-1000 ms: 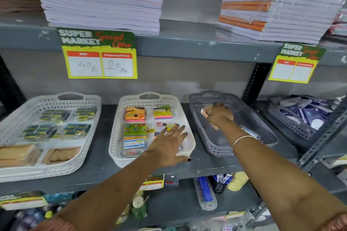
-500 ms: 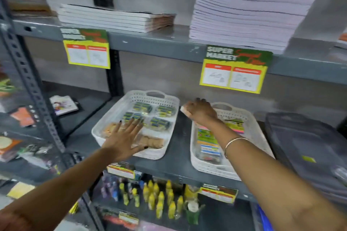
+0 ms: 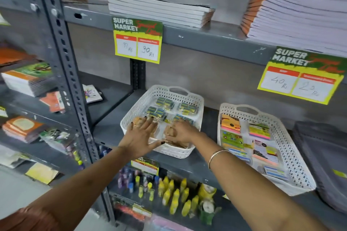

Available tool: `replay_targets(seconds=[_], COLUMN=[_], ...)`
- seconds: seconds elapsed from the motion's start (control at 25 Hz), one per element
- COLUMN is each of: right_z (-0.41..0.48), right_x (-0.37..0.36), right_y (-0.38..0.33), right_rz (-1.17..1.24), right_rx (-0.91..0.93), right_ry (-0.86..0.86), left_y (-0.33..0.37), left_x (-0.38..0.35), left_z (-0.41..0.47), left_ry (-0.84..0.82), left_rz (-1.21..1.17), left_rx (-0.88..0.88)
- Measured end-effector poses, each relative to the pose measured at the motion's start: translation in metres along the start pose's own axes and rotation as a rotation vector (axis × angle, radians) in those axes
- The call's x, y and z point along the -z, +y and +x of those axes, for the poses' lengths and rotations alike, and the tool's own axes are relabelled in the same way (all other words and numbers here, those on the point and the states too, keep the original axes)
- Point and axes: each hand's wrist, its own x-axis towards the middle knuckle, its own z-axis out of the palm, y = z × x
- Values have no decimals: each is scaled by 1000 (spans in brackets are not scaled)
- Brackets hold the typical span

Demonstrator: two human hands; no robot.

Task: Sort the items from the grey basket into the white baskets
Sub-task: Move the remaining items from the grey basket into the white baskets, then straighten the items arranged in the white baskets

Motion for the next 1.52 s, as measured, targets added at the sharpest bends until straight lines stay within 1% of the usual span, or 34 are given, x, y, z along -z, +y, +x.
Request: replay_targets(seconds=[0.28, 0.36, 0.4, 0.52, 0.6, 0.72, 0.84, 0.92, 0.96, 1.08, 1.24, 1.36, 1.44, 1.52], right_z=[-5, -10, -16, -36, -60, -101, -143, -173, -186, -227, -262, -281, -289, -292], right_x=[3, 13, 20, 44, 56, 67, 68, 64, 61, 52, 40, 27, 19, 13], right_y=[-3, 1, 6, 36, 72, 141, 210, 256, 276, 340, 403, 440, 454, 458], right_rz=[12, 32, 55, 114, 133, 125, 129, 113, 124, 101, 38, 39, 18, -12], right_rx=[-2, -23, -39, -125, -203, -357, -488, -564, -604, -720, -942, -1140, -1204, -1217], right_ry=[-28, -33, -4, 164, 262, 318, 314, 310, 310, 284, 268, 218, 134, 86], left_y=[-3, -3, -1, 14, 45, 109, 176, 226, 248, 319, 383, 407, 409, 408], left_x=[-1, 1, 4, 17, 24, 21, 6, -7, -13, -35, -54, -70, -76, -77], left_z=[3, 6, 9, 27, 43, 57, 56, 53, 53, 60, 64, 66, 68, 67], left_ry=[10, 12, 15, 51, 68, 115, 80, 82, 95, 59, 6, -47, -56, -60], left_rz=[2, 21, 33, 32, 10, 5, -19, 49, 71, 67, 102, 170, 181, 206], left_rx=[-43, -80, -105, -189, -277, -385, -538, -634, -666, -743, -805, -791, -773, -763])
